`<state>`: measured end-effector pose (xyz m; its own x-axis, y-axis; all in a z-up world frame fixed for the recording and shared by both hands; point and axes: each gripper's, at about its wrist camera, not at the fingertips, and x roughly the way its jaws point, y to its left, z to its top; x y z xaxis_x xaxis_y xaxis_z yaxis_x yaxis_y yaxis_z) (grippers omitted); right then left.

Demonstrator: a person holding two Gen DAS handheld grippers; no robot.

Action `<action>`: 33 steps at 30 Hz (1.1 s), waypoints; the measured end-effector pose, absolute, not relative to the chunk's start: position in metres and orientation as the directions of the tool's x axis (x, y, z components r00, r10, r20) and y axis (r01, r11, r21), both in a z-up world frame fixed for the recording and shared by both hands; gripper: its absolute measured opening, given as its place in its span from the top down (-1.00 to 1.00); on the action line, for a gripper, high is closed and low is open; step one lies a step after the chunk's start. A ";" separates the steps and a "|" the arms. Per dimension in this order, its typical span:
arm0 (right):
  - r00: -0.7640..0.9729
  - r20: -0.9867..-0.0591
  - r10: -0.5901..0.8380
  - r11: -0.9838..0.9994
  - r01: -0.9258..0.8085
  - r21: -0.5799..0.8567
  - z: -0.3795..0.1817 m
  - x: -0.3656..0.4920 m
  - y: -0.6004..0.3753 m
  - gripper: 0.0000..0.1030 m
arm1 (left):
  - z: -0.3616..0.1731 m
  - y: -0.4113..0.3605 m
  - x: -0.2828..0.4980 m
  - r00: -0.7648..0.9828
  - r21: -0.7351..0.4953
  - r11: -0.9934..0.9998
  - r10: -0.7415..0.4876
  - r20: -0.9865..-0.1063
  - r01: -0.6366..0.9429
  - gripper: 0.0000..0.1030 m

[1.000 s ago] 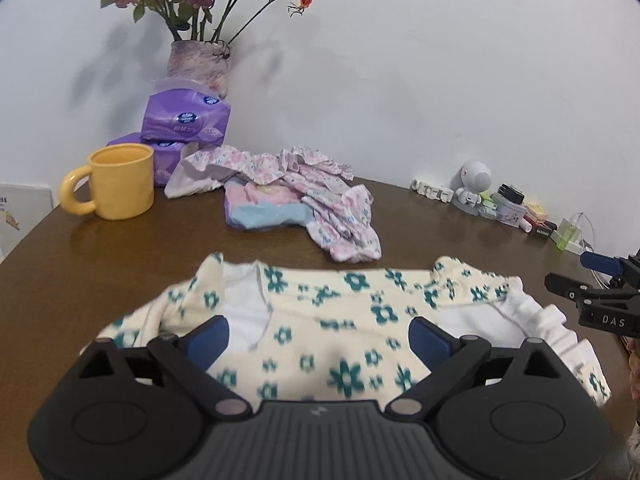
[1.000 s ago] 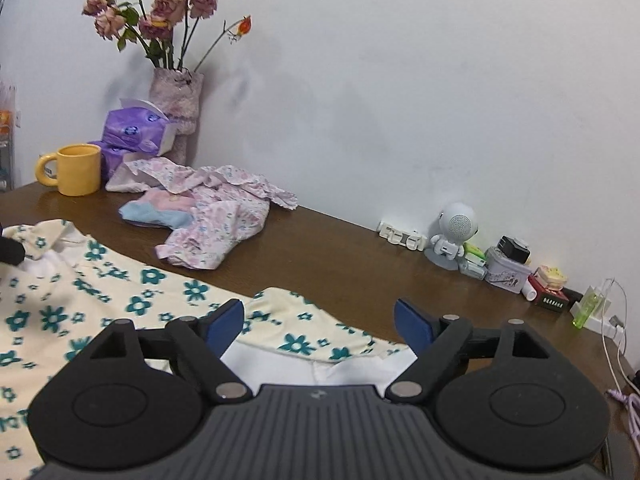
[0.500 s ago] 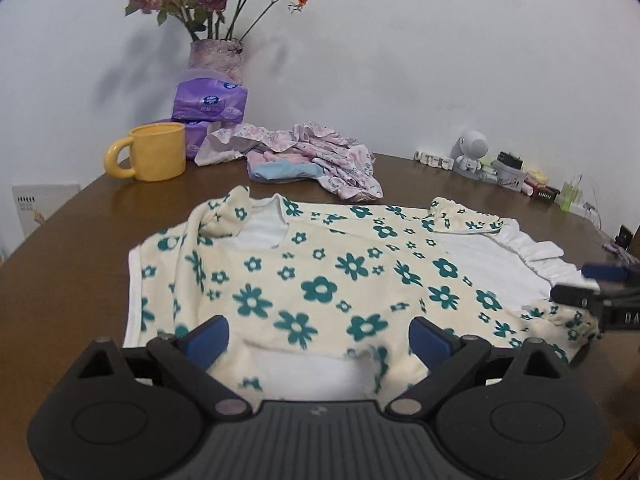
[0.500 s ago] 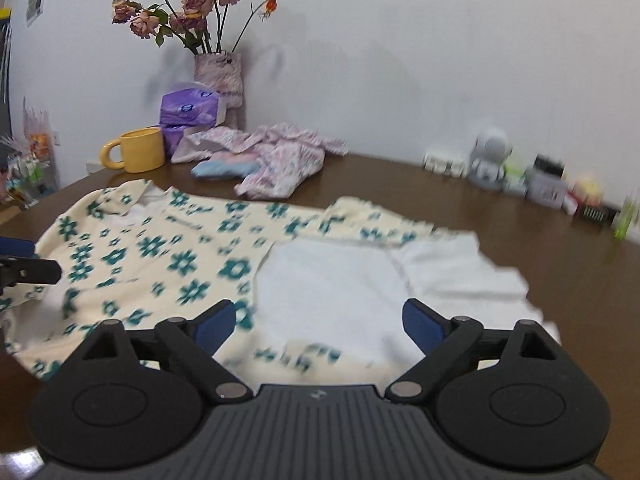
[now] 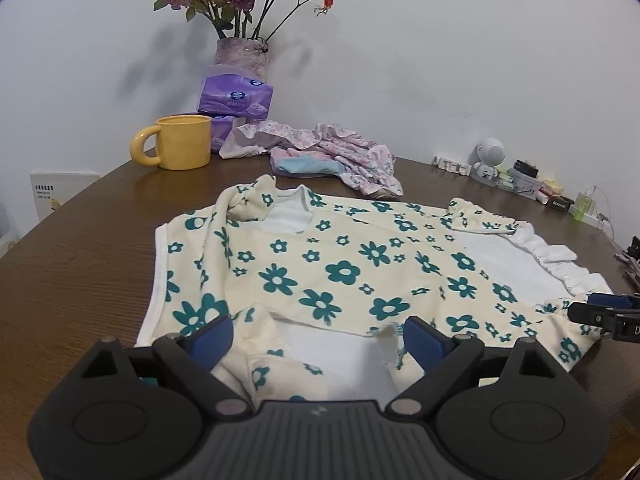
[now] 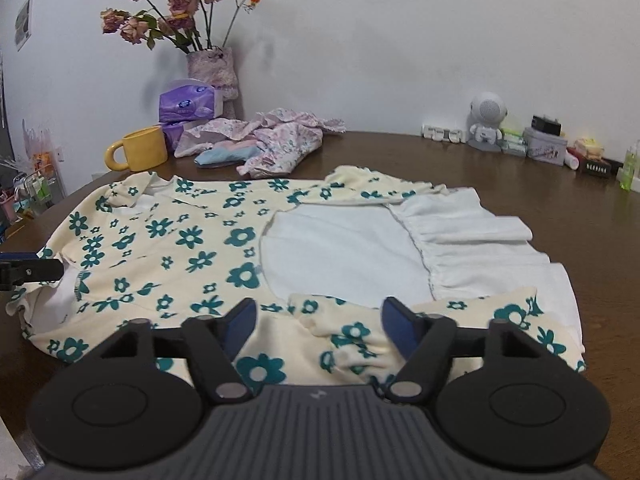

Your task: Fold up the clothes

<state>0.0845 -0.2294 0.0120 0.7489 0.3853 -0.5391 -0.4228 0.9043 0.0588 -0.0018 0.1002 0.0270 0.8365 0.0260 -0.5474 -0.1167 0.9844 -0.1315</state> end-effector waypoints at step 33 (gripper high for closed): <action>0.607 -0.568 0.556 0.785 -0.609 0.118 0.003 0.106 -0.188 -0.01 | 0.031 0.130 0.049 0.688 0.007 0.951 0.229 -0.688 -0.309 0.51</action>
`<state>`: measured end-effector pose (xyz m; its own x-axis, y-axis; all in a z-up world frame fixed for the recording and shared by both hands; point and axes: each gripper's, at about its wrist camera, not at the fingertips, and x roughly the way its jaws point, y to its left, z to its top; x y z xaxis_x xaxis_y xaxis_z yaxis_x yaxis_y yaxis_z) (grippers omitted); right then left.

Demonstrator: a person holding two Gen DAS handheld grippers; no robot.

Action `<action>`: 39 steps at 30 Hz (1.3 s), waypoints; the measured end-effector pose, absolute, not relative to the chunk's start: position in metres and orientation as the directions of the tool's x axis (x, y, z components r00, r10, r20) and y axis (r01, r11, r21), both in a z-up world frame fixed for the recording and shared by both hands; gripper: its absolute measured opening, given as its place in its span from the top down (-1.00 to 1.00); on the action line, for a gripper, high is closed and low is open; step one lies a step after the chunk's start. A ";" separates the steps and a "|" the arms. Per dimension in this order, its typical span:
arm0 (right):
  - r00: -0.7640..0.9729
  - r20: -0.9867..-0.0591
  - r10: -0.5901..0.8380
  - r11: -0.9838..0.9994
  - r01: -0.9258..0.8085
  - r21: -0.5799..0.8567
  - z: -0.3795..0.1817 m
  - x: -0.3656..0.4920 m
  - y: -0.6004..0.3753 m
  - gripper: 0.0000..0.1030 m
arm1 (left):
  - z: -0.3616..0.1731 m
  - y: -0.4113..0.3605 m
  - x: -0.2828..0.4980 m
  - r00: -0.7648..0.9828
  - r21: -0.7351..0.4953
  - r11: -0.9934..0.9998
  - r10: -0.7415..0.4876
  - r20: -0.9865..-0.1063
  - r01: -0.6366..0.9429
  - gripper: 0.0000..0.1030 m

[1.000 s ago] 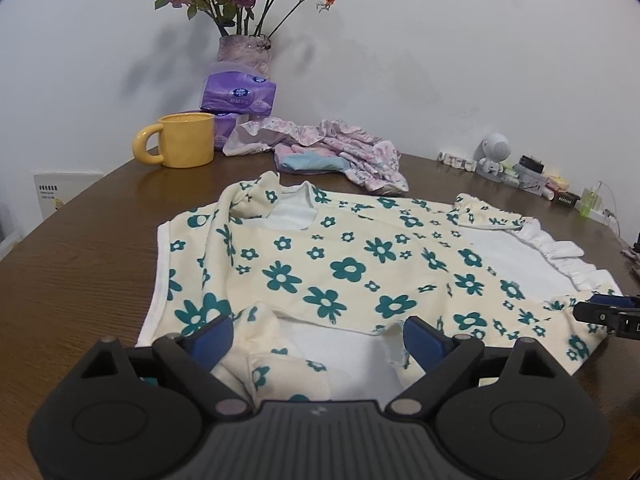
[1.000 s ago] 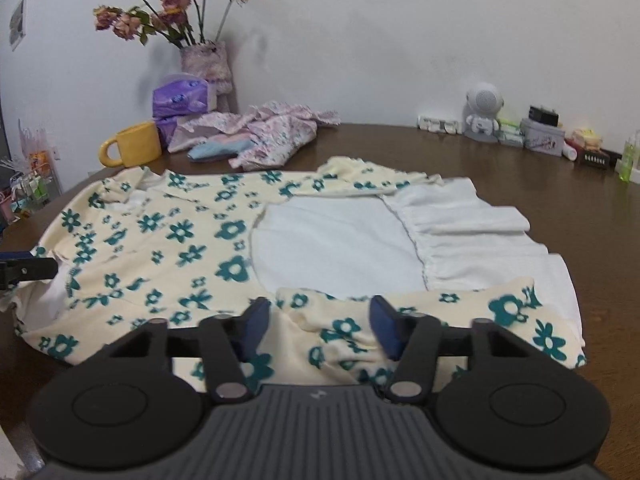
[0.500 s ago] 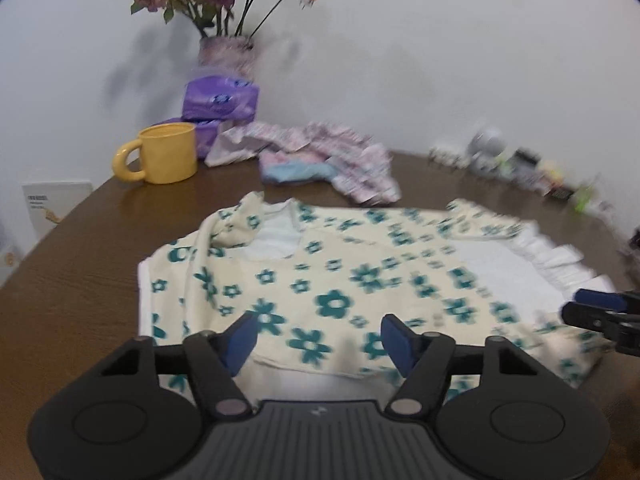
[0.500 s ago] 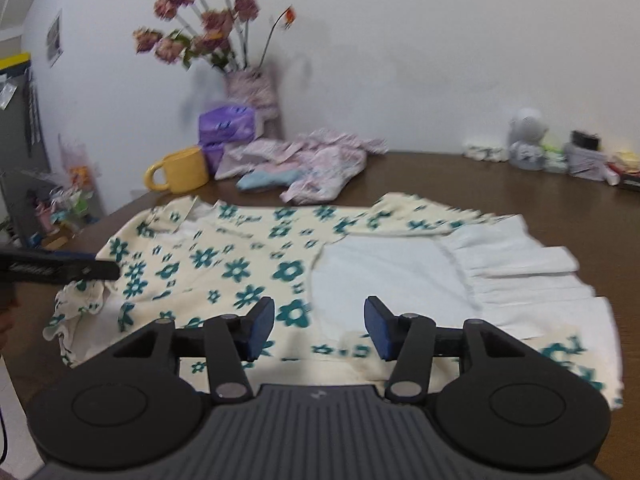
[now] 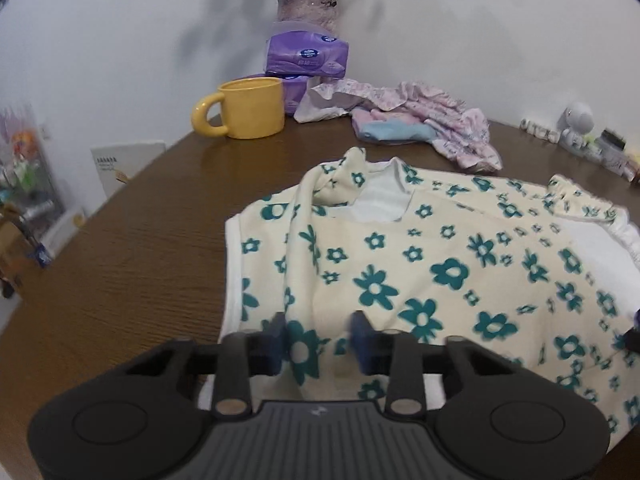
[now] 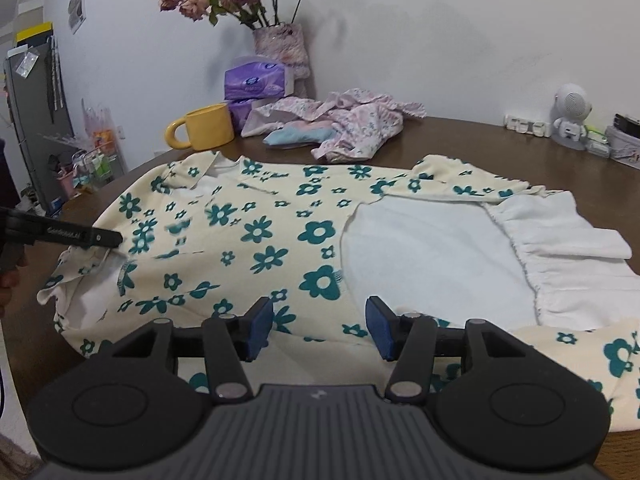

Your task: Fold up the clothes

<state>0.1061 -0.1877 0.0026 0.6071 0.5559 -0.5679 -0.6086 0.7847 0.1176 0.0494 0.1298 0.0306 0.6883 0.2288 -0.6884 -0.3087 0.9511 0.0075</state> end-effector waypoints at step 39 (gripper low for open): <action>0.527 -0.586 0.616 0.711 -0.693 0.123 -0.001 0.108 -0.190 -0.28 | 0.039 0.155 0.086 0.606 0.051 0.892 0.347 -0.716 -0.450 0.65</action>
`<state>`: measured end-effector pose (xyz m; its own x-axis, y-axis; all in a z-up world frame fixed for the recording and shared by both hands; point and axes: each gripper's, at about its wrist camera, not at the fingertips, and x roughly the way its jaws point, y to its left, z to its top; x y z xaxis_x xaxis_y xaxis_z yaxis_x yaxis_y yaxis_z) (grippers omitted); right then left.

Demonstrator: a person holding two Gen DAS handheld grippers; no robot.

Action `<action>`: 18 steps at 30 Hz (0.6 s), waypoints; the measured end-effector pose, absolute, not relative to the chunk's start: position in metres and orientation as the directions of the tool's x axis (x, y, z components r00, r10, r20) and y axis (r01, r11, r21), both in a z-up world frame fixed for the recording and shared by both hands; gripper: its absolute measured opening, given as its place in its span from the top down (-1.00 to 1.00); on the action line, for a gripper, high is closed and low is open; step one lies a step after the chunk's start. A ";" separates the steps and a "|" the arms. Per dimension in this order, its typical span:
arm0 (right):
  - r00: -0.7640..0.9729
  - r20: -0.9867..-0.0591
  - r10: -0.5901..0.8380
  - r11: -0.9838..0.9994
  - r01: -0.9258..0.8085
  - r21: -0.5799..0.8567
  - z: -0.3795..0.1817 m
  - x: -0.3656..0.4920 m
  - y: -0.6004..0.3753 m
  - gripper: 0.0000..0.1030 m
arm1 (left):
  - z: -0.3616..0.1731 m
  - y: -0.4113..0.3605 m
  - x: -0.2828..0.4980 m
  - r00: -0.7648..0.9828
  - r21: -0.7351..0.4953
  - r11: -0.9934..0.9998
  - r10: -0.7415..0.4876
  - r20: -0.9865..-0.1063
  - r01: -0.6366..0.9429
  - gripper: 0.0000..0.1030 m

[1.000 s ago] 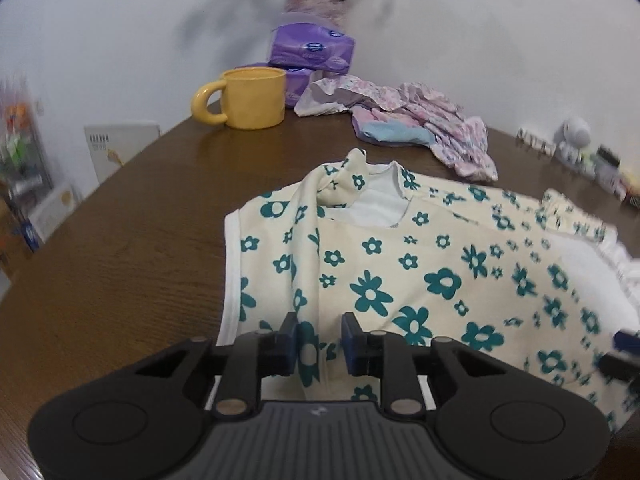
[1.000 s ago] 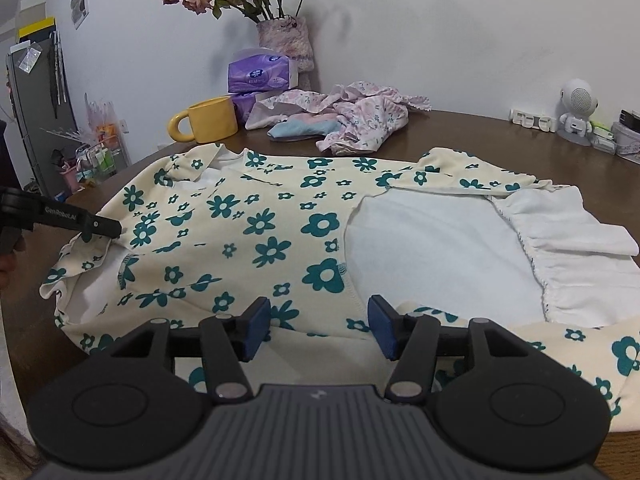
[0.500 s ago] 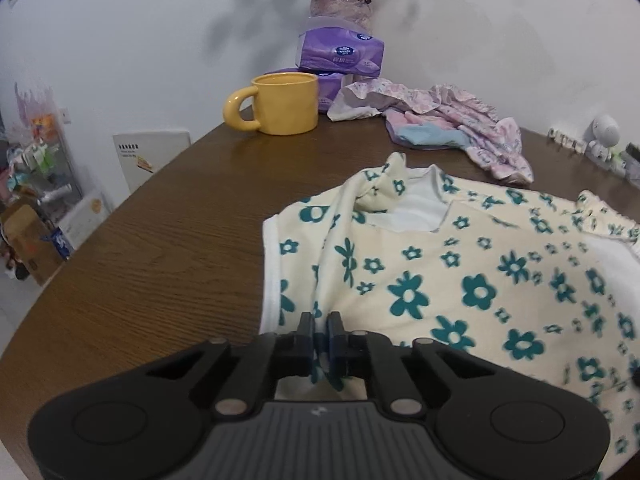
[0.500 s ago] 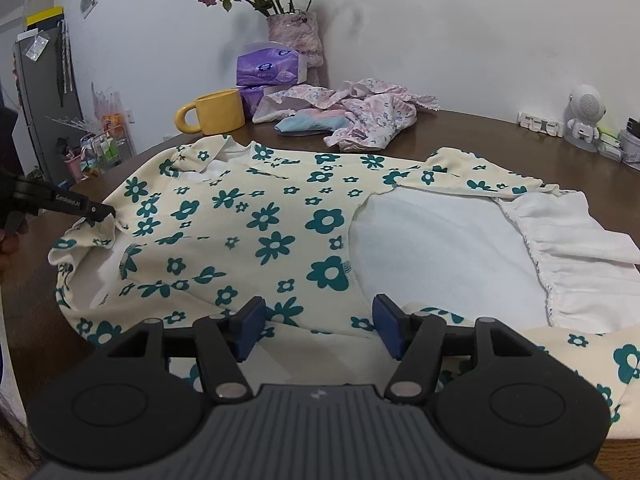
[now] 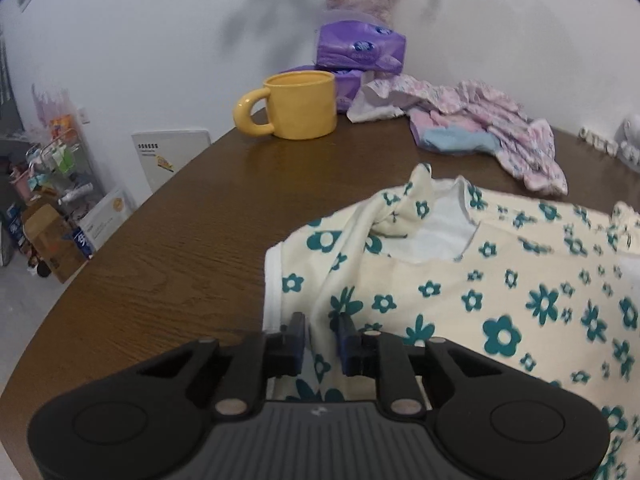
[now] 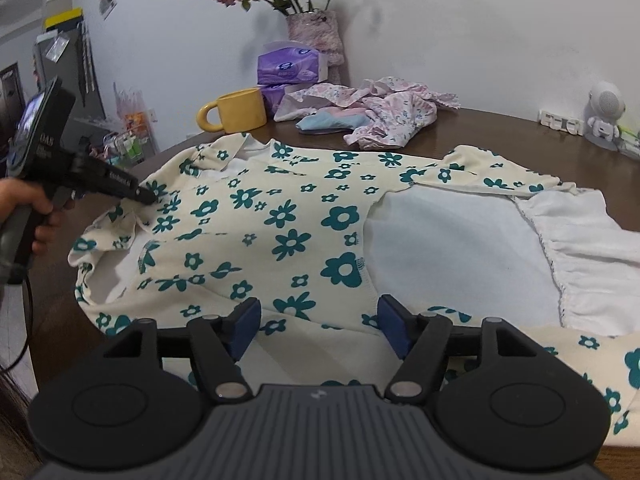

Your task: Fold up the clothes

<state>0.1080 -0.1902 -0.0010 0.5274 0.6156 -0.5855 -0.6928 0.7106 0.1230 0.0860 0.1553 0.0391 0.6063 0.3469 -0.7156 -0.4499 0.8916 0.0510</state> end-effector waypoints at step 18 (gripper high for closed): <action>0.565 -0.568 0.599 0.757 -0.630 0.171 0.015 0.113 -0.193 -0.27 | 0.047 0.177 0.085 0.731 -0.100 0.923 0.223 -0.645 -0.370 -0.05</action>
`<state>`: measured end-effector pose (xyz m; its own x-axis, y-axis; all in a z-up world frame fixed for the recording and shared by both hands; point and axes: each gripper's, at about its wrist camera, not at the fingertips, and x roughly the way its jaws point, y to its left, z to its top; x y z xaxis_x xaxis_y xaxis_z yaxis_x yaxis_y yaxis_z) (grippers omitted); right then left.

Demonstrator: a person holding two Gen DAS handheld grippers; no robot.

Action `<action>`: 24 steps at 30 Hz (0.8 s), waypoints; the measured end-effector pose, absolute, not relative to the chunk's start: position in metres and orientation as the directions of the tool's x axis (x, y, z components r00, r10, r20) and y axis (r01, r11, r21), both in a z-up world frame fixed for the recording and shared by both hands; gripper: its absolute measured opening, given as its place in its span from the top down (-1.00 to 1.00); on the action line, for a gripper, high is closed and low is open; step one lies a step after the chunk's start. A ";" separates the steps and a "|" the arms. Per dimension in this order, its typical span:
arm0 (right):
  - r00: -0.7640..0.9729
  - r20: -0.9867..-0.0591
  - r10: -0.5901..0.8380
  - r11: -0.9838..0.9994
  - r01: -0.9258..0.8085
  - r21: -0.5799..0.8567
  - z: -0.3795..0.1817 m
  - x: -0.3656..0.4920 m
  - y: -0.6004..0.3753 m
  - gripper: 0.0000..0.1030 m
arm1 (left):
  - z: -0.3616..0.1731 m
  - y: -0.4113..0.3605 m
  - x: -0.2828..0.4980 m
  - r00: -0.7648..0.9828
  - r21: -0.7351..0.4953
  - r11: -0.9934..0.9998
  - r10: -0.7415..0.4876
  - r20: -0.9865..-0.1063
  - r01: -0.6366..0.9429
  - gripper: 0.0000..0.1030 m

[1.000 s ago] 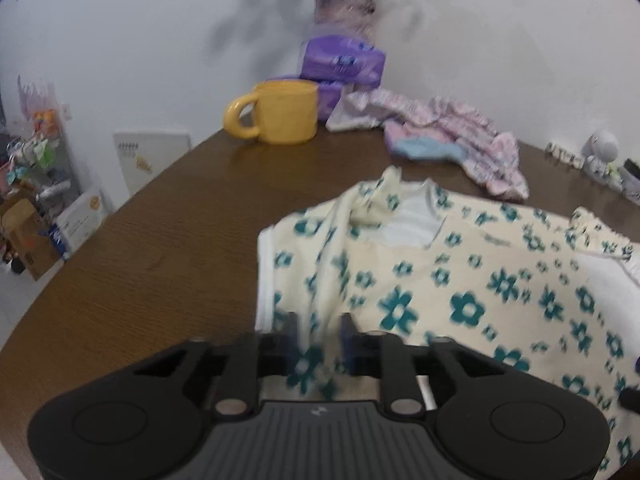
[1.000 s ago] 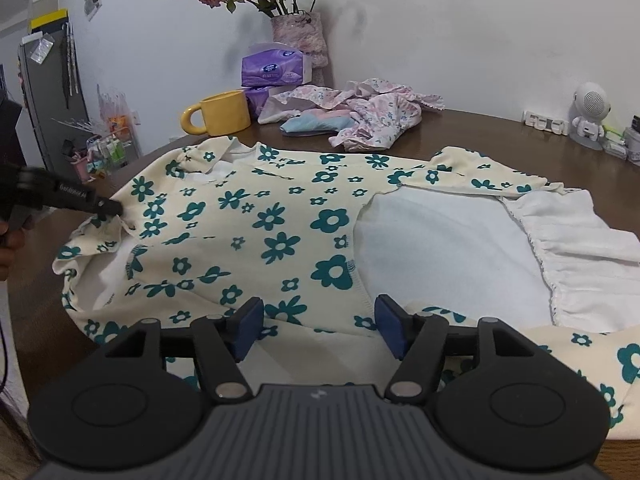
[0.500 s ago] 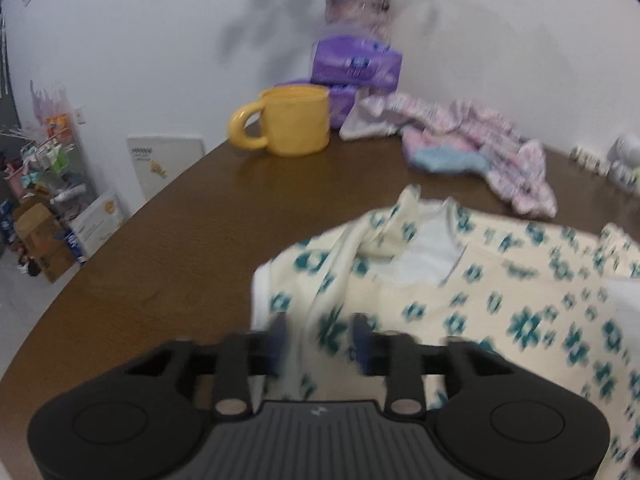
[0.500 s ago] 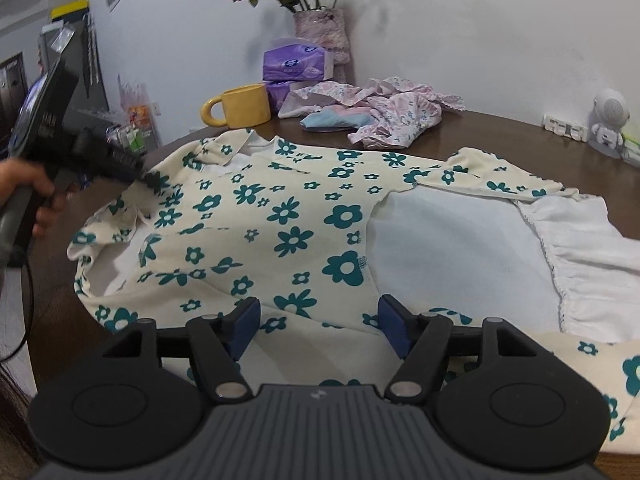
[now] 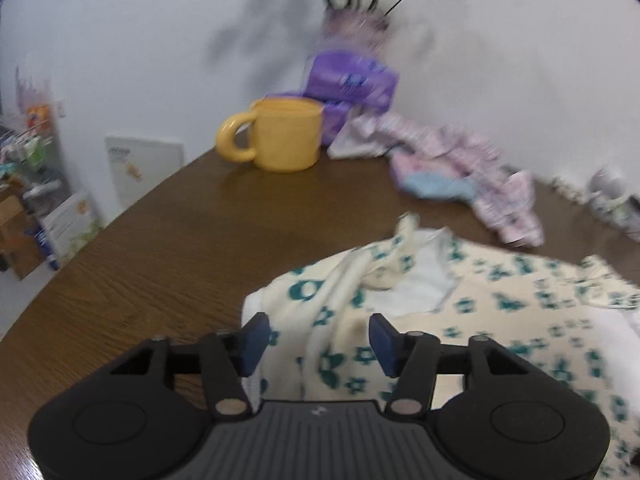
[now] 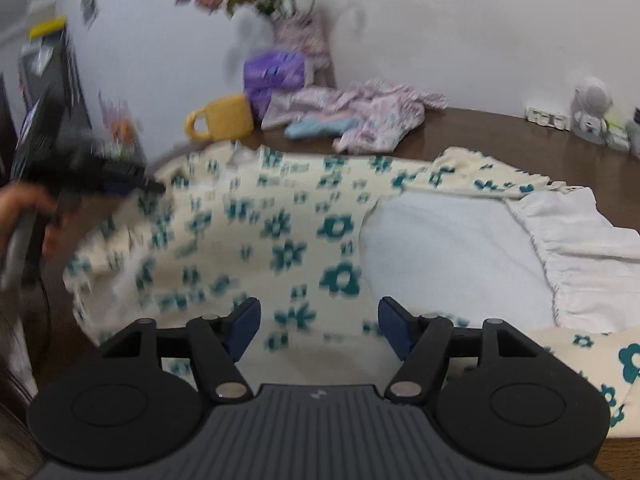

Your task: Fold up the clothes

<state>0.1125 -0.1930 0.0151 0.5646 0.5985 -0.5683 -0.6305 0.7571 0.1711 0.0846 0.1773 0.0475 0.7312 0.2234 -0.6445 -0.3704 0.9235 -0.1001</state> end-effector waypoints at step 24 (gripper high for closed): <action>0.396 -0.727 0.561 0.307 -0.915 -0.262 0.027 0.042 -0.179 0.28 | 0.053 0.022 -0.046 0.657 0.216 0.863 -0.164 -0.736 0.457 0.20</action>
<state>0.0423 -0.1790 0.0272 0.3964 0.5606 -0.7271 -0.9149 0.3069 -0.2621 -0.0461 0.0225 0.0526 0.6571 -0.1638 -0.7358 0.4569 0.8629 0.2160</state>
